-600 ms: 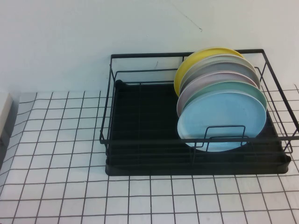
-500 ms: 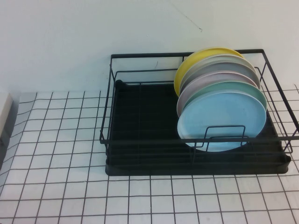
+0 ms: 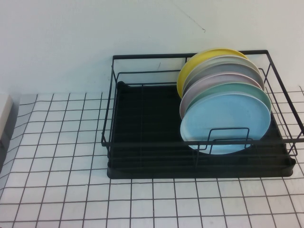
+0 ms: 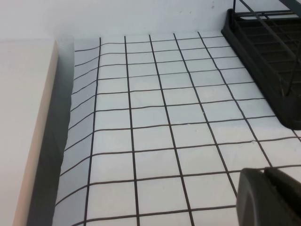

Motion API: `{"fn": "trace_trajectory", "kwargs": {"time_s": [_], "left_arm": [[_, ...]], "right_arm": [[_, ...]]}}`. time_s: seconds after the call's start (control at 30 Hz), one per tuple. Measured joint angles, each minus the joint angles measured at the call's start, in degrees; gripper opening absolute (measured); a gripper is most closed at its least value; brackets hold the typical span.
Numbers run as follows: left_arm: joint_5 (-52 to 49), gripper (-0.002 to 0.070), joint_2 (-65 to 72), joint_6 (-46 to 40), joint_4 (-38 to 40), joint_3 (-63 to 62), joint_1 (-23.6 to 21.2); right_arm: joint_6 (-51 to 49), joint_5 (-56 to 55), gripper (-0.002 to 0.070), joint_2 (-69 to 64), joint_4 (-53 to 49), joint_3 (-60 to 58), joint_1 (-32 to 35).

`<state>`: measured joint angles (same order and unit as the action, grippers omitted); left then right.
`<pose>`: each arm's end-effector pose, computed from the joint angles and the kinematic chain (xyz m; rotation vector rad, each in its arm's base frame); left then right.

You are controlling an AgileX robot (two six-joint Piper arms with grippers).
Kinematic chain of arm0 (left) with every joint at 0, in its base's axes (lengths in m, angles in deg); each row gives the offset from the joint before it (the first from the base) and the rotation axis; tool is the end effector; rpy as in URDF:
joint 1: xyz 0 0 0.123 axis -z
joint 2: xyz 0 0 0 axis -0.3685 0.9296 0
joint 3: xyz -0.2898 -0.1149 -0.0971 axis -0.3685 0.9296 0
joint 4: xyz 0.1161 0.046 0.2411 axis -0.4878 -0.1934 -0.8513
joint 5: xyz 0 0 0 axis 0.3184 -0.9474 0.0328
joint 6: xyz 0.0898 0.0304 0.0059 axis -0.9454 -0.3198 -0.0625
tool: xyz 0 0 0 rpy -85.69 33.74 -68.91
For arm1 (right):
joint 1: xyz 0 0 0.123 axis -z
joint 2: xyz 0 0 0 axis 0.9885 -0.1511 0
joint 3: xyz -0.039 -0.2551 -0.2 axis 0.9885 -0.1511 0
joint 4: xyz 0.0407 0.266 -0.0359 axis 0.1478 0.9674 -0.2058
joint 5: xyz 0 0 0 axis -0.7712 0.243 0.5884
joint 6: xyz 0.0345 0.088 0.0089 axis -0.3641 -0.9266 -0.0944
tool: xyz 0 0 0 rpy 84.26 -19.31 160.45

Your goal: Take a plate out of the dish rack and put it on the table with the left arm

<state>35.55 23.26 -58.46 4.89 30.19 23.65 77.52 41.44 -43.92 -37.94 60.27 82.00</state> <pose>0.0351 -0.0059 0.1769 0.0056 1.8193 -0.1167 0.0351 -0.0010 0.1738 -0.0696 1.8409 -0.0783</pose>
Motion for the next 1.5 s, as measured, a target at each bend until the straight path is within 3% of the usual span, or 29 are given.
{"fn": "trace_trajectory", "kwargs": {"time_s": [1.5], "left_arm": [[0.27, -0.0004, 0.00, -1.29, -0.82, 0.00, 0.00]], "right_arm": [[0.00, 0.00, -0.0002, 0.00, 0.00, 0.00, 0.00]]}}
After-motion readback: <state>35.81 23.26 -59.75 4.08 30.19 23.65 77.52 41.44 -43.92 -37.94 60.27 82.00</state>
